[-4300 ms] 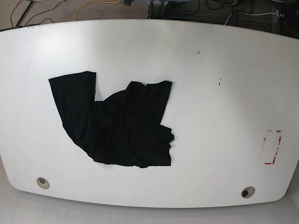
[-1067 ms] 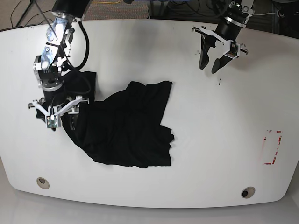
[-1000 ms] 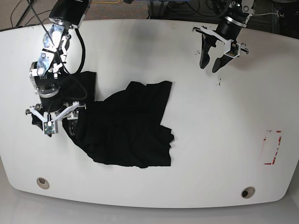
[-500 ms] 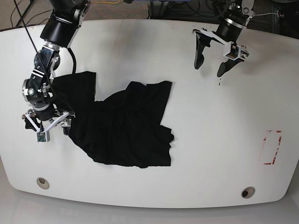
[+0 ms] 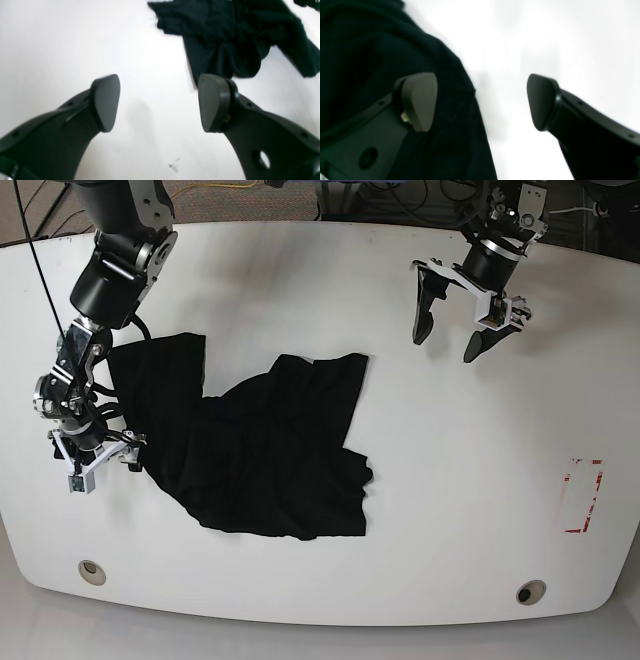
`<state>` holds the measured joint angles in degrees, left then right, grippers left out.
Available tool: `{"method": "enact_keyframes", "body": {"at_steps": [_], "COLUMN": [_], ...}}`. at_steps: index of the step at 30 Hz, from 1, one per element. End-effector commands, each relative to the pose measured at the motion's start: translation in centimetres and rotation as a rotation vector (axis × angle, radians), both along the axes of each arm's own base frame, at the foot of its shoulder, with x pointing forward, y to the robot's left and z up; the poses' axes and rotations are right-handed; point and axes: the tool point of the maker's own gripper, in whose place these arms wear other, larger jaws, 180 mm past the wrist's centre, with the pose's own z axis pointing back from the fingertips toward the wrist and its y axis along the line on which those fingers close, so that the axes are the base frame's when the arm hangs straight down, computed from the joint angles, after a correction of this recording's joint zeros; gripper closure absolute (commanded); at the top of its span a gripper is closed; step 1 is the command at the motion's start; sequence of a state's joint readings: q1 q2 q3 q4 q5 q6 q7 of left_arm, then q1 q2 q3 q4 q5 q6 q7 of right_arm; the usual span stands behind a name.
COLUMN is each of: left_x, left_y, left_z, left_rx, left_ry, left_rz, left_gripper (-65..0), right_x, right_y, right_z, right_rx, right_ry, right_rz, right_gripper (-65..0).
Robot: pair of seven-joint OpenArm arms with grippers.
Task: Layout the t-shirt on the table in an organized manner, then fold the t-shirt properly
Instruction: 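Lower the right gripper onto the black t-shirt's edge and pinch it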
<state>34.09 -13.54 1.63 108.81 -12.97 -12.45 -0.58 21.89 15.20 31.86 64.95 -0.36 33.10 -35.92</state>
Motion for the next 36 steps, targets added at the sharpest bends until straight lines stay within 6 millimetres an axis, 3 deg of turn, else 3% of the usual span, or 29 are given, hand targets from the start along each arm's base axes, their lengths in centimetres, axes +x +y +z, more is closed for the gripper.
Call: {"method": "enact_keyframes", "body": {"at_steps": [1, 4, 9, 16, 33, 36], "left_x": [0.6, 0.6, 0.6, 0.5, 0.4, 0.3], "left_y": [-0.1, -0.1, -0.1, -0.1, 0.0, 0.1], "left_z": [1.4, 1.4, 1.4, 1.3, 1.1, 0.6], "left_rx": [-0.017, -0.016, -0.016, -0.015, -0.009, 0.001], "left_ry": [-0.051, -0.051, -0.051, -0.048, -0.039, -0.01], "left_rz": [-0.003, -0.004, -0.004, -0.002, -0.001, -0.004], "left_gripper": [-46.3, -46.3, -46.3, -46.3, -46.3, -46.0], "right_x": [1.3, 1.3, 1.0, 0.7, 0.8, 0.8], "right_y": [-0.6, -1.3, -1.1, -0.5, 3.7, 4.1], "right_z": [1.3, 0.6, -1.5, -2.7, -5.4, -5.6], "right_rx": [0.018, 0.042, 0.09, 0.116, 0.213, 0.222], "right_ry": [-0.055, -0.051, -0.031, -0.023, -0.014, -0.016], "right_rz": [-0.009, -0.025, -0.037, -0.037, -0.019, -0.017], "right_gripper": [-53.9, -53.9, -53.9, -53.9, -53.4, -48.2]}}
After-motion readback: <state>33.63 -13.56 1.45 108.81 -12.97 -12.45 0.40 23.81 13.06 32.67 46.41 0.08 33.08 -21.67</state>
